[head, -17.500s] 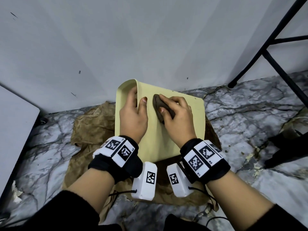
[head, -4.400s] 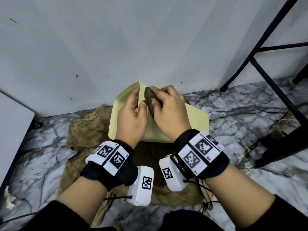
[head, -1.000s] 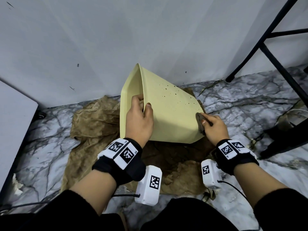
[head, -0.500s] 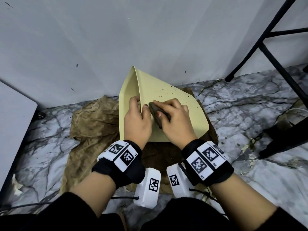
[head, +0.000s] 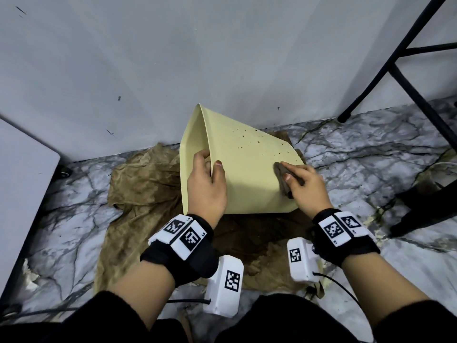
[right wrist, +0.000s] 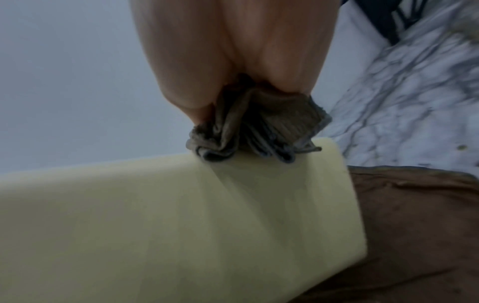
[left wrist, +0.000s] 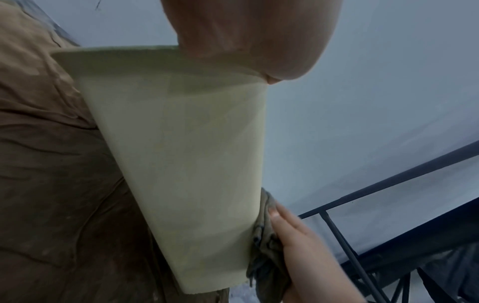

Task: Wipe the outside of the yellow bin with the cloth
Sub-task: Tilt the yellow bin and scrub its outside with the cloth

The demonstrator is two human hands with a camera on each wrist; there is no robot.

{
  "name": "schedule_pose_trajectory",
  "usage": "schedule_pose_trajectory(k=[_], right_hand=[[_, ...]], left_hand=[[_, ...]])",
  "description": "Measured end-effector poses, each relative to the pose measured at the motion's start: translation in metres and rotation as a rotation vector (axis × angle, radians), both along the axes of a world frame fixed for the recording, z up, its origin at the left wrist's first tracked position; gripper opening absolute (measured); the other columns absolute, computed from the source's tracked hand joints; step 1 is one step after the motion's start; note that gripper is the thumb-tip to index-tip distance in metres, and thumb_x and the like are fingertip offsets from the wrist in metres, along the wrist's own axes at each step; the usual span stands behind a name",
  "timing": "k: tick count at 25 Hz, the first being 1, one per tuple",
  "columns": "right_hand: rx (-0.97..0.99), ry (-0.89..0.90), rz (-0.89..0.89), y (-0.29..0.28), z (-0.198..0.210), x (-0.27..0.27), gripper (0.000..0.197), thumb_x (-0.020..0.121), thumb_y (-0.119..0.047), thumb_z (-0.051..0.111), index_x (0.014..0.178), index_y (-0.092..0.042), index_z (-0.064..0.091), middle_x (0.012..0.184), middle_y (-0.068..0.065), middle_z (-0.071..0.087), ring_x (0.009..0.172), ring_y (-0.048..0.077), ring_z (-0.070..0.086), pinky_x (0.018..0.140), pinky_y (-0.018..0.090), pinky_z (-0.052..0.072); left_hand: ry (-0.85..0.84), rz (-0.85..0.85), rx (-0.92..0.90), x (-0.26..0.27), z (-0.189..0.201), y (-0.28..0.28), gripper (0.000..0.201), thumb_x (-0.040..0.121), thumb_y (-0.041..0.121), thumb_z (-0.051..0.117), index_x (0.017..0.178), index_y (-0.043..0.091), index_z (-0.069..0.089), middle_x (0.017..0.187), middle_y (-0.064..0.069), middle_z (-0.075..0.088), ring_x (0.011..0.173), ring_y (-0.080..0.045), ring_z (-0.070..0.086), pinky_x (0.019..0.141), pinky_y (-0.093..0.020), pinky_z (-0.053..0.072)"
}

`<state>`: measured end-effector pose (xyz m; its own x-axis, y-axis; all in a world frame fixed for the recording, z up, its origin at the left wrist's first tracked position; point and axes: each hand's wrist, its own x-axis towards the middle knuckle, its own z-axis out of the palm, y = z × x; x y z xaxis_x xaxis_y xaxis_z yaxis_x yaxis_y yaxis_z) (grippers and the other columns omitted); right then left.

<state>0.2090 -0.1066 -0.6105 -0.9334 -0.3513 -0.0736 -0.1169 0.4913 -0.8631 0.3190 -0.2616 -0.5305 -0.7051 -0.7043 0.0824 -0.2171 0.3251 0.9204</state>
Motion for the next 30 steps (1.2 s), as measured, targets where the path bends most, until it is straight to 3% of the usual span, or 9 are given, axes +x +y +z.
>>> schedule_pose_trajectory(k=[2, 7, 10, 13, 16, 20, 23, 27, 30], right_hand=[[0.048, -0.04, -0.042, 0.01, -0.012, -0.011, 0.031, 0.088, -0.019, 0.052, 0.117, -0.025, 0.059, 0.117, 0.012, 0.052, 0.117, 0.036, 0.042, 0.108, 0.047, 0.032], [0.098, -0.07, -0.065, 0.019, -0.022, -0.018, 0.031, 0.088, -0.018, 0.052, 0.118, -0.023, 0.058, 0.116, 0.013, 0.051, 0.117, 0.039, 0.042, 0.108, 0.049, 0.032], [0.094, -0.068, -0.077, 0.018, -0.022, -0.011, 0.032, 0.088, -0.017, 0.053, 0.119, -0.022, 0.057, 0.113, 0.011, 0.051, 0.117, 0.037, 0.041, 0.108, 0.047, 0.031], [0.081, -0.073, -0.071, 0.02, -0.02, -0.005, 0.033, 0.087, -0.016, 0.054, 0.12, -0.021, 0.057, 0.108, 0.006, 0.049, 0.117, 0.036, 0.042, 0.108, 0.044, 0.032], [0.119, -0.059, -0.03, 0.022, -0.018, 0.001, 0.034, 0.087, -0.015, 0.055, 0.12, -0.022, 0.057, 0.114, 0.009, 0.052, 0.116, 0.034, 0.043, 0.106, 0.042, 0.034], [0.058, -0.01, -0.005, 0.012, -0.002, 0.014, 0.034, 0.086, -0.015, 0.056, 0.119, -0.023, 0.058, 0.102, -0.001, 0.049, 0.111, 0.034, 0.046, 0.104, 0.043, 0.037], [-0.012, 0.063, 0.092, -0.009, 0.024, 0.027, 0.035, 0.086, -0.014, 0.055, 0.119, -0.024, 0.057, 0.101, -0.005, 0.048, 0.109, 0.03, 0.047, 0.1, 0.036, 0.038], [-0.064, 0.177, 0.216, -0.048, 0.055, 0.046, 0.037, 0.086, -0.014, 0.055, 0.121, -0.027, 0.055, 0.105, -0.001, 0.051, 0.102, 0.02, 0.04, 0.086, 0.015, 0.025], [-0.09, 0.167, 0.225, -0.062, 0.06, 0.049, 0.036, 0.087, -0.016, 0.054, 0.12, -0.027, 0.056, 0.11, 0.002, 0.055, 0.102, 0.021, 0.04, 0.083, 0.014, 0.024]], left_hand=[[-0.016, 0.0, 0.017, 0.0, 0.001, 0.0, 0.027, 0.091, 0.009, 0.041, 0.118, 0.011, 0.044, 0.078, 0.014, 0.058, 0.072, 0.005, 0.055, 0.058, 0.0, 0.036], [-0.154, -0.056, 0.05, 0.003, 0.009, 0.0, 0.048, 0.089, 0.006, 0.037, 0.135, 0.013, 0.027, 0.078, 0.018, 0.049, 0.065, -0.001, 0.049, 0.052, -0.002, 0.036], [-0.225, -0.097, 0.06, -0.003, 0.016, -0.008, 0.053, 0.087, 0.005, 0.036, 0.137, 0.014, 0.023, 0.092, 0.001, 0.061, 0.068, -0.01, 0.052, 0.046, -0.012, 0.037], [-0.249, -0.087, 0.043, -0.008, 0.018, -0.018, 0.047, 0.09, 0.012, 0.038, 0.135, 0.018, 0.027, 0.095, -0.004, 0.059, 0.072, -0.017, 0.053, 0.052, -0.017, 0.038], [-0.229, -0.035, 0.0, -0.006, 0.012, -0.018, 0.043, 0.092, 0.014, 0.038, 0.134, 0.018, 0.032, 0.097, -0.009, 0.062, 0.081, -0.025, 0.058, 0.071, -0.029, 0.045], [-0.126, -0.013, 0.054, -0.008, 0.006, -0.013, 0.04, 0.091, 0.012, 0.04, 0.13, 0.02, 0.039, 0.071, 0.0, 0.06, 0.066, -0.015, 0.055, 0.064, -0.022, 0.044], [-0.081, -0.006, 0.065, -0.01, 0.008, -0.009, 0.04, 0.092, 0.011, 0.04, 0.131, 0.02, 0.039, 0.073, 0.001, 0.06, 0.066, -0.01, 0.056, 0.056, -0.006, 0.04], [-0.073, -0.002, -0.047, -0.008, 0.01, -0.001, 0.04, 0.091, 0.01, 0.04, 0.13, 0.02, 0.04, 0.071, 0.002, 0.057, 0.061, -0.014, 0.052, 0.056, -0.021, 0.037], [-0.107, 0.011, -0.08, -0.006, 0.007, -0.001, 0.042, 0.091, 0.01, 0.039, 0.133, 0.017, 0.037, 0.086, -0.006, 0.062, 0.07, -0.019, 0.054, 0.062, -0.02, 0.037]])
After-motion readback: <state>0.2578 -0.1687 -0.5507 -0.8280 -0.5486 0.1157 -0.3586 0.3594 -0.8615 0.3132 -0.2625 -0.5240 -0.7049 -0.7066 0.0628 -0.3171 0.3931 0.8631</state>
